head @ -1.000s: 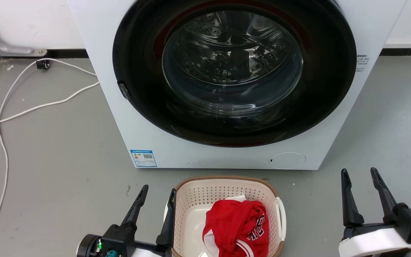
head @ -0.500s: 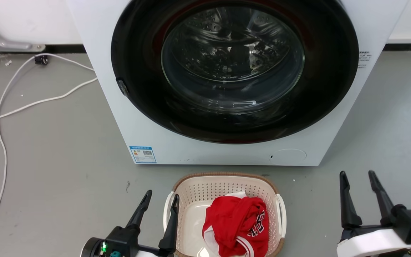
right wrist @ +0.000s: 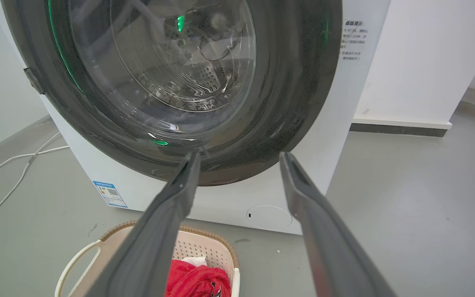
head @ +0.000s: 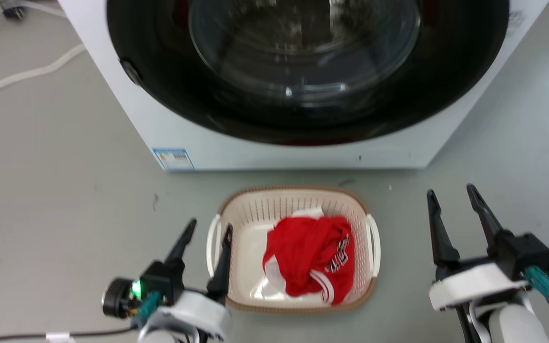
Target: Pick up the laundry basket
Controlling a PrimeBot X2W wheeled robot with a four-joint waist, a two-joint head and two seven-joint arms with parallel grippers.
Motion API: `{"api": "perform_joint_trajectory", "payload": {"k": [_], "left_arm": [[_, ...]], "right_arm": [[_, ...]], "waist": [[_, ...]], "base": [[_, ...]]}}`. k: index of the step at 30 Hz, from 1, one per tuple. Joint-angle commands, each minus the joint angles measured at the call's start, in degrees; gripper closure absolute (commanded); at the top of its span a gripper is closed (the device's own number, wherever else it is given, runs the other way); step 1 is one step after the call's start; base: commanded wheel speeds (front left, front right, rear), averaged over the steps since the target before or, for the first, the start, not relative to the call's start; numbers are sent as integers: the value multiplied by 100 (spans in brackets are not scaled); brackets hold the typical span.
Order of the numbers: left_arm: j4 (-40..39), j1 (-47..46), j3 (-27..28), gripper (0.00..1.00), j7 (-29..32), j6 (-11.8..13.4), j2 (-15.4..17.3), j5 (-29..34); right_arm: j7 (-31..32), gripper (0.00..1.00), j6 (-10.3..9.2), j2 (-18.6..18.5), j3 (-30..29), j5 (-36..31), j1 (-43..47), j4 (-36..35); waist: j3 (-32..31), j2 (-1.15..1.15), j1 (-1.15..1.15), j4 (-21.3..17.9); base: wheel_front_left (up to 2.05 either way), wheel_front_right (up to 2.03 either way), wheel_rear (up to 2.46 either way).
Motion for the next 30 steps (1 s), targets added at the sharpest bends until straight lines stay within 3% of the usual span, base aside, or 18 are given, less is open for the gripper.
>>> {"api": "perform_joint_trajectory", "payload": {"k": [1,15,23,30], "left_arm": [[61,-160,54,0,-16,-41,25,34],[1741,-2125,200,0,-16,-241,522,158],[3402,-3341,-28,0,12,-278,694,-150],[4397,-4084,-533,0,200,-279,798,-494]], "right_arm": [[-14,0,-4,-12,26,-50,-169,75],[71,0,-4,-12,529,190,-2055,1838],[299,0,-4,-9,317,95,-3018,3091],[723,0,-4,-9,607,470,-3630,4135]], "waist": [[494,0,0,-107],[2210,0,0,-313],[2881,0,0,-310],[3196,0,0,-250]], "base": [[0,0,0],[0,0,0],[0,0,0],[0,0,0]]}}
